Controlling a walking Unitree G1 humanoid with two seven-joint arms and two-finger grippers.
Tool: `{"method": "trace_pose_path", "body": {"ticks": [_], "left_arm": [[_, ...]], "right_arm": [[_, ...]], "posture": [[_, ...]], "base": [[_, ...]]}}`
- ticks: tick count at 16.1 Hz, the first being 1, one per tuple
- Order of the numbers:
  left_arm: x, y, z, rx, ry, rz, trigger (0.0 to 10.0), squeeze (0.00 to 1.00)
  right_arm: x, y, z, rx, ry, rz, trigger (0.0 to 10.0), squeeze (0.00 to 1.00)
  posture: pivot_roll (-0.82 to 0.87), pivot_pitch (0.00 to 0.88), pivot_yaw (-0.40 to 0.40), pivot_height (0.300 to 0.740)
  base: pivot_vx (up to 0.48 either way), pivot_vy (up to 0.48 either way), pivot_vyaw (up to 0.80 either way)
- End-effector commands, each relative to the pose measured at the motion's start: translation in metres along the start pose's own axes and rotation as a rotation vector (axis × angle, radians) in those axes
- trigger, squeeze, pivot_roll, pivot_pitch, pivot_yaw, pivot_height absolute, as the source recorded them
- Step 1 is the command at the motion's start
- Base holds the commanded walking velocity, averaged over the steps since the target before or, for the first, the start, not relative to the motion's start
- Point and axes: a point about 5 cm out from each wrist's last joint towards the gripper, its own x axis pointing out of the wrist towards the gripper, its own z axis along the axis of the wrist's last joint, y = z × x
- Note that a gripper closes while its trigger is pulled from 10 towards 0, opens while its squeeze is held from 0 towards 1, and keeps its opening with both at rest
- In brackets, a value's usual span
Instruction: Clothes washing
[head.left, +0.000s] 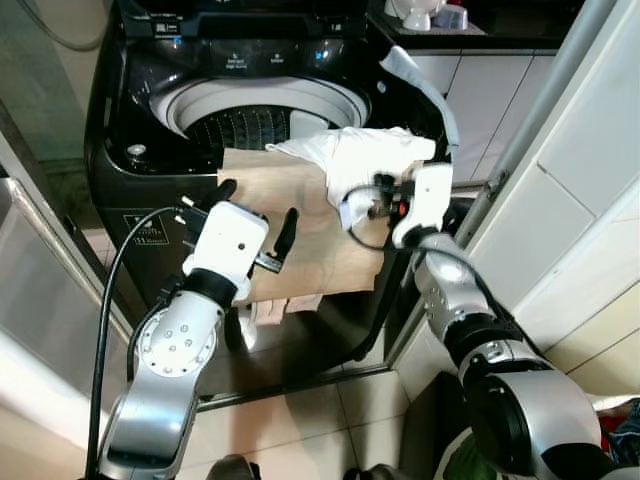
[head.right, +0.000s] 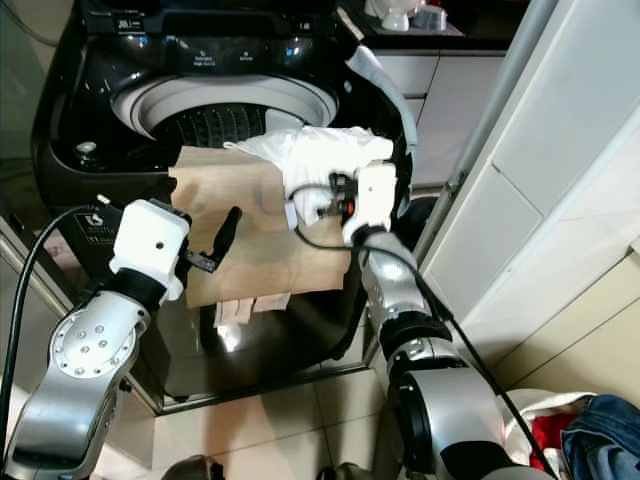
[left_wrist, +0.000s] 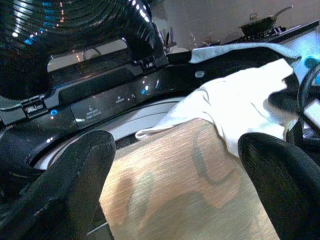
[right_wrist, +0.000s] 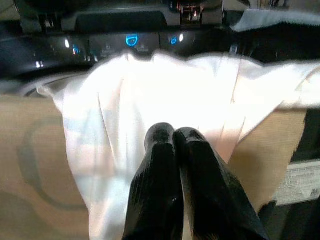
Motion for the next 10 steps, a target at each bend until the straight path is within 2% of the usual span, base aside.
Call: {"method": "trace_pose_path", "body": {"ticks": [1, 5, 7, 10], "left_arm": [[0.001, -0.003, 0.002, 0.006, -0.012, -0.018, 10.0, 0.00], [0.002, 0.000, 0.004, 0.015, -0.025, 0.015, 10.0, 0.00], [0.000, -0.001, 0.005, 0.017, -0.025, 0.022, 10.0, 0.00], [-0.009, 0.000, 0.004, 0.026, -0.008, 0.060, 10.0, 0.00]], "right_arm": [[0.003, -0.004, 0.002, -0.040, 0.031, -0.011, 10.0, 0.00], [0.009, 0.000, -0.006, -0.153, 0.213, -0.034, 10.0, 0.00], [0.012, 0.000, -0.004, -0.194, 0.234, -0.034, 10.0, 0.00], [0.025, 0.001, 0.016, -0.345, 0.242, -0.052, 10.0, 0.00]], "posture": [[0.08, 0.022, -0.039, 0.740], [0.12, 0.009, -0.074, 0.740], [0.14, 0.018, -0.097, 0.740], [0.18, 0.044, -0.130, 0.740]], "base": [[0.000, 0.000, 0.00], [0.000, 0.000, 0.00], [0.000, 0.000, 0.00], [0.000, 0.000, 0.00]]}}
